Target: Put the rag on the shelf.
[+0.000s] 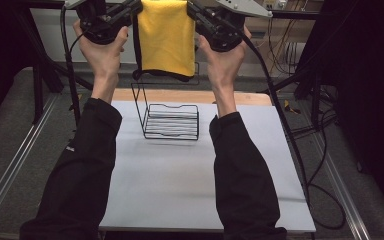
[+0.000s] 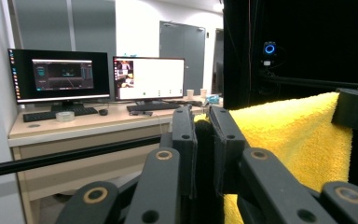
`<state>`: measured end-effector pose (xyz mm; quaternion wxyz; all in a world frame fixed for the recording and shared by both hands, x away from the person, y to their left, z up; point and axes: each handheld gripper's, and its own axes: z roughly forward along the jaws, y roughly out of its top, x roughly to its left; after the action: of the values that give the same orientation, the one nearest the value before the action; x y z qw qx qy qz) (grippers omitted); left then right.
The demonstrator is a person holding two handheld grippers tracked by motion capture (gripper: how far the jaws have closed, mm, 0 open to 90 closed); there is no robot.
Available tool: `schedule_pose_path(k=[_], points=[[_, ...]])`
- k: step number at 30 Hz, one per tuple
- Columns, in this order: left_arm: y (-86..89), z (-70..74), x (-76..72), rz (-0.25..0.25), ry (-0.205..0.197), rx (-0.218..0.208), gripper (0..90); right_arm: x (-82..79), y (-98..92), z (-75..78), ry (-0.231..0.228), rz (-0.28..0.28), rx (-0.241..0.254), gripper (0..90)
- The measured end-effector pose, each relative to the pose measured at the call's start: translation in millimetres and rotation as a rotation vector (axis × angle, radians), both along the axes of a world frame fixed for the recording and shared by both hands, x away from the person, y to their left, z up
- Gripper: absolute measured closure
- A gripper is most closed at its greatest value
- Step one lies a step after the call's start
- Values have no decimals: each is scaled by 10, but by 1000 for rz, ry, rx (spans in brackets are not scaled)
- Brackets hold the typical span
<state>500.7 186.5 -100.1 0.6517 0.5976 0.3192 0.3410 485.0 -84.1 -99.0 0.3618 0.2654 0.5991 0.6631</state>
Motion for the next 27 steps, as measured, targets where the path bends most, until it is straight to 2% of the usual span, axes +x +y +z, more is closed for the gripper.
schedule_pose_path(k=[5, 7, 12, 20, 26, 27], points=[[-3, -102, 74, 4, 12, 13, 810, 66, 17, -59, 8, -11, -26, 849], [-12, -154, 98, 6, 15, 18, 811, 124, 13, -123, 26, -21, -32, 849], [-41, -251, 154, 11, 21, 42, 810, 194, -2, -195, 38, -26, -29, 848], [-22, -394, 167, 16, 30, 64, 810, 284, 0, -322, 52, -14, -37, 848], [44, -556, 158, 16, 44, 81, 810, 322, 45, -465, 77, -6, -72, 848], [51, -583, 159, 15, 46, 86, 810, 335, 51, -530, 90, -7, -82, 848]])
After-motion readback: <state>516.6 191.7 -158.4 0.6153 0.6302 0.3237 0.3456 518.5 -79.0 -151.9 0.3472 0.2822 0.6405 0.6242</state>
